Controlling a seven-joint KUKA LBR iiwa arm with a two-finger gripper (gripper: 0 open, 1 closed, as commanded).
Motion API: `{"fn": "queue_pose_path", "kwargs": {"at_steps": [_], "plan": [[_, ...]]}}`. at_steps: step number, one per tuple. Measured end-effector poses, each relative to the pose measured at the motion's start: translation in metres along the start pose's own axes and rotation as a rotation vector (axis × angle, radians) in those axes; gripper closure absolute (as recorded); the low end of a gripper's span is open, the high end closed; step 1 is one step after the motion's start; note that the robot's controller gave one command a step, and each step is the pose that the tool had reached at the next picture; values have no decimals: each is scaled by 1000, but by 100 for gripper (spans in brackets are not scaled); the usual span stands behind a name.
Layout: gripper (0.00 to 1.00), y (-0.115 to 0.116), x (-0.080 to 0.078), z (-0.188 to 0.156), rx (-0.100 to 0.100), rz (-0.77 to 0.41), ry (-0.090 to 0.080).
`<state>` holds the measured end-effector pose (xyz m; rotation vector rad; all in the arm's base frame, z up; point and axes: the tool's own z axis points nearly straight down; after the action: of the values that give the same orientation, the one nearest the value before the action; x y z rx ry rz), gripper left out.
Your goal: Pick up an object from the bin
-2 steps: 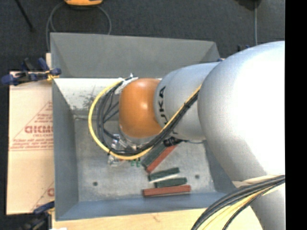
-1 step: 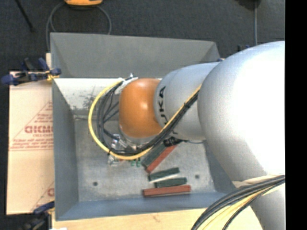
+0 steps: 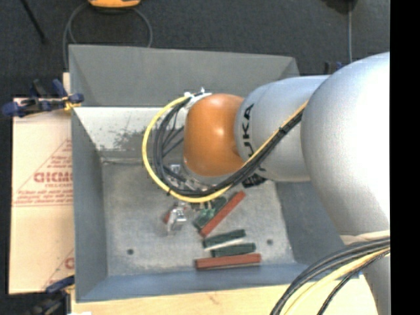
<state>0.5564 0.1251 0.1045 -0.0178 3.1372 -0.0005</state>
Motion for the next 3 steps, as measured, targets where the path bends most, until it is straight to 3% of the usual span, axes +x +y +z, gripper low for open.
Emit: {"fn": "queue_pose_path", "kwargs": {"at_steps": [1, 2, 3], "plan": [[0, 0, 0, 0, -1, 1, 1], [100, -41, -5, 24, -9, -149, -2], [100, -41, -5, 24, -9, -147, -2]]}}
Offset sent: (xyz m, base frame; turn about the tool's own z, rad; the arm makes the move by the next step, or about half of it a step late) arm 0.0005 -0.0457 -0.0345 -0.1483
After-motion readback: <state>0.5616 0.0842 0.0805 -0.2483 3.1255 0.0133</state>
